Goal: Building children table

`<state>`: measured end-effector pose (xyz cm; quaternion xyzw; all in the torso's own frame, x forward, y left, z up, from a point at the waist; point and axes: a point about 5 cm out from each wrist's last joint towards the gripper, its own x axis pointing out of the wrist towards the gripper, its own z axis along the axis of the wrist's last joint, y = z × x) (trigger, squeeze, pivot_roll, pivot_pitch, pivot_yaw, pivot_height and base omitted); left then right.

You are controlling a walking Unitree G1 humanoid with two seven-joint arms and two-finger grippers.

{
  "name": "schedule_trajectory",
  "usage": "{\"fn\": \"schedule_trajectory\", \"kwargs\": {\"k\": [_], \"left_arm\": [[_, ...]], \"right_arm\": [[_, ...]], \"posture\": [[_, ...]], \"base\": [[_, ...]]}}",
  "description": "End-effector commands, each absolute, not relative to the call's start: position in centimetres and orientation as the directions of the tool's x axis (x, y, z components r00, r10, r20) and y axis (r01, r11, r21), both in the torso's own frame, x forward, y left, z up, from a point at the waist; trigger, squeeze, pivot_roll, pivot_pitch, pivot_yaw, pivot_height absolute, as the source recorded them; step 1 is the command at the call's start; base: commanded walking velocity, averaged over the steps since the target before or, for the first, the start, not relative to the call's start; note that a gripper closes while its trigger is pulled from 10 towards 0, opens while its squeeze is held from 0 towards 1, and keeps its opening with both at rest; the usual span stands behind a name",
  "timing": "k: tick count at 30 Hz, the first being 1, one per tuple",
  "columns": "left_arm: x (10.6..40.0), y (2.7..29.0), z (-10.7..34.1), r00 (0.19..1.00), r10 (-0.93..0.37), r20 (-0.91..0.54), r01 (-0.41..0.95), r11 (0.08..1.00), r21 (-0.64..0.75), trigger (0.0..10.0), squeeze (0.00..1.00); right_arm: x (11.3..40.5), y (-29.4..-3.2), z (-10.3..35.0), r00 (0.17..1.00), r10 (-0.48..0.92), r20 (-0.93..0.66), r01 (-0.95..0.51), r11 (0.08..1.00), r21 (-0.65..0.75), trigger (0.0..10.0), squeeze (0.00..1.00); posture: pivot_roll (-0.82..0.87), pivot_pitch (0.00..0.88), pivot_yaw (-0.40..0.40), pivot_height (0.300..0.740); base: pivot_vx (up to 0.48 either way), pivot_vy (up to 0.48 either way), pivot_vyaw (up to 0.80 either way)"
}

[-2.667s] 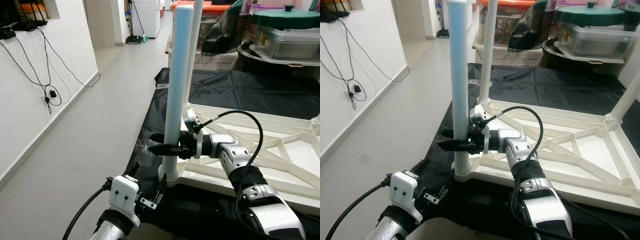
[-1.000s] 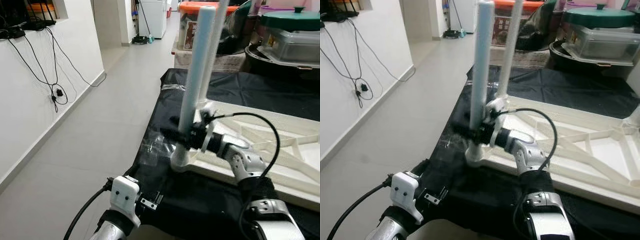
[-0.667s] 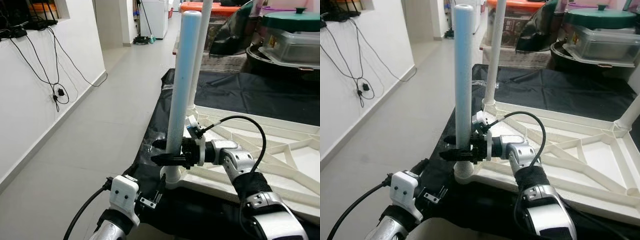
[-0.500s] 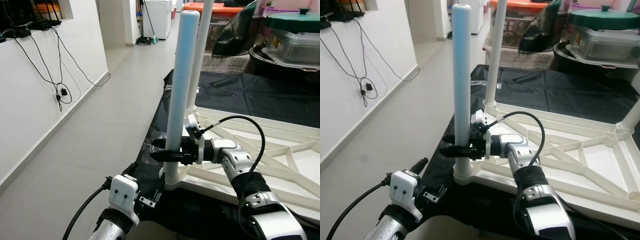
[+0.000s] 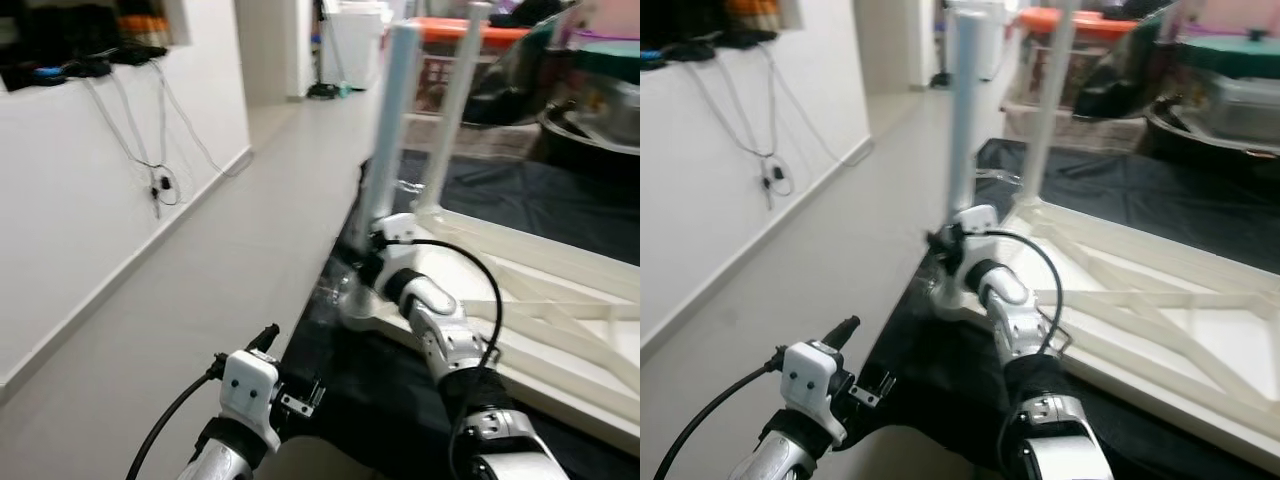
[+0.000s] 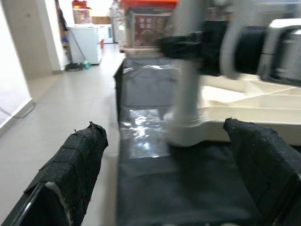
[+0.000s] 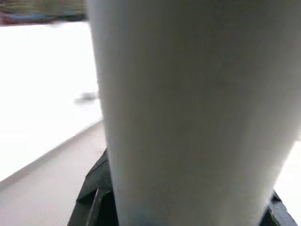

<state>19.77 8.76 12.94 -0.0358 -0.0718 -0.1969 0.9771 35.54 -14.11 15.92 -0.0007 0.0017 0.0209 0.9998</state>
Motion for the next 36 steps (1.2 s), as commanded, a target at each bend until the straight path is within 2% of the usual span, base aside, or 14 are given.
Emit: {"fn": "schedule_trajectory", "kwargs": {"k": [1,3,4,5,6,9,10,11,12,15,16,20,24,36], "left_arm": [[19.7,8.8,12.7,0.913,-0.383,0.143,0.392,0.919,-0.043,10.0,0.0],[19.7,8.8,12.7,0.913,-0.382,0.145,0.391,0.919,-0.042,10.0,0.0],[19.7,8.8,12.7,0.912,-0.381,0.15,0.391,0.92,-0.041,10.0,0.0],[19.7,8.8,12.8,0.912,-0.381,0.154,0.391,0.92,-0.04,10.0,0.0],[19.7,8.8,12.9,0.911,-0.381,0.158,0.391,0.92,-0.038,10.0,0.0],[19.7,8.8,12.9,0.911,-0.381,0.159,0.391,0.92,-0.037,10.0,0.0],[19.6,8.8,13.0,0.909,-0.383,0.165,0.393,0.919,-0.036,10.0,0.0],[19.6,8.8,13.0,0.909,-0.383,0.165,0.393,0.919,-0.036,10.0,0.0],[19.6,8.7,13.1,0.904,-0.391,0.174,0.403,0.915,-0.033,10.0,0.0],[19.4,8.4,13.4,0.89,-0.414,0.192,0.426,0.905,-0.02,10.0,0.0],[19.4,8.2,13.5,0.882,-0.427,0.199,0.438,0.899,-0.014,10.0,0.0],[19.2,8.0,13.5,0.872,-0.444,0.203,0.454,0.891,-0.001,10.0,0.0],[19.2,8.0,13.5,0.871,-0.446,0.208,0.456,0.89,-0.002,10.0,0.0],[19.1,7.8,13.5,0.862,-0.459,0.215,0.471,0.882,-0.006,10.0,0.0]], "right_arm": [[34.7,-17.7,15.3,0.976,-0.209,-0.058,0.207,0.978,-0.042,0.0,0.0],[34.4,-17.6,15.1,0.964,-0.256,-0.079,0.253,0.967,-0.042,0.0,0.0],[34.4,-16.6,14.9,0.968,-0.234,-0.089,0.231,0.972,-0.051,1.5,0.0],[34.5,-15.9,14.7,0.973,-0.213,-0.093,0.208,0.976,-0.057,1.5,0.0],[34.6,-15.2,14.7,0.977,-0.194,-0.083,0.189,0.98,-0.067,10.0,0.0],[34.7,-14.8,14.7,0.98,-0.184,-0.074,0.178,0.981,-0.073,10.0,0.0],[35.0,-13.9,14.9,0.993,-0.117,-0.031,0.116,0.993,-0.015,10.0,0.55],[35.0,-13.9,14.9,0.993,-0.117,-0.031,0.116,0.993,-0.015,10.0,0.55],[35.1,-13.6,15.0,0.996,-0.092,-0.012,0.092,0.996,0.009,10.0,1.0],[35.4,-12.9,15.2,1.0,-0.014,0.014,0.013,0.999,0.042,10.0,1.0],[35.5,-12.4,15.2,0.999,0.034,0.01,-0.035,0.996,0.082,10.0,0.0],[35.7,-10.4,15.4,0.95,0.313,0.007,-0.304,0.919,0.25,10.0,0.0],[34.8,-9.1,15.5,0.7,0.714,0.016,-0.689,0.67,0.278,10.0,0.0],[33.4,-10.4,15.4,0.121,0.986,-0.114,-0.971,0.142,0.195,10.0,0.0]], "posture": [[0.08,0.0,-0.02,0.74],[0.08,0.0,-0.02,0.74],[0.08,0.0,-0.02,0.74],[0.08,0.0,-0.02,0.74],[0.09,0.0,-0.026,0.74],[0.09,0.0,-0.026,0.74],[0.09,0.0,-0.026,0.74],[0.09,0.0,-0.026,0.74],[0.09,0.0,-0.026,0.74],[0.09,0.0,-0.028,0.74],[0.09,0.0,-0.028,0.74],[0.09,0.0,-0.028,0.74],[0.1,0.0,-0.031,0.74],[0.11,0.0,-0.039,0.74]], "base": [[0.0,0.0,0.0],[0.0,0.0,0.0],[0.0,0.0,0.0],[0.0,0.0,0.0],[0.0,0.0,0.0],[0.0,0.0,0.0],[0.0,0.0,0.0],[0.0,0.0,0.0],[0.0,0.0,0.0],[0.0,0.0,0.0],[0.0,0.0,0.0],[0.0,0.0,0.0],[0.0,0.0,0.0],[0.0,0.0,0.0]]}}
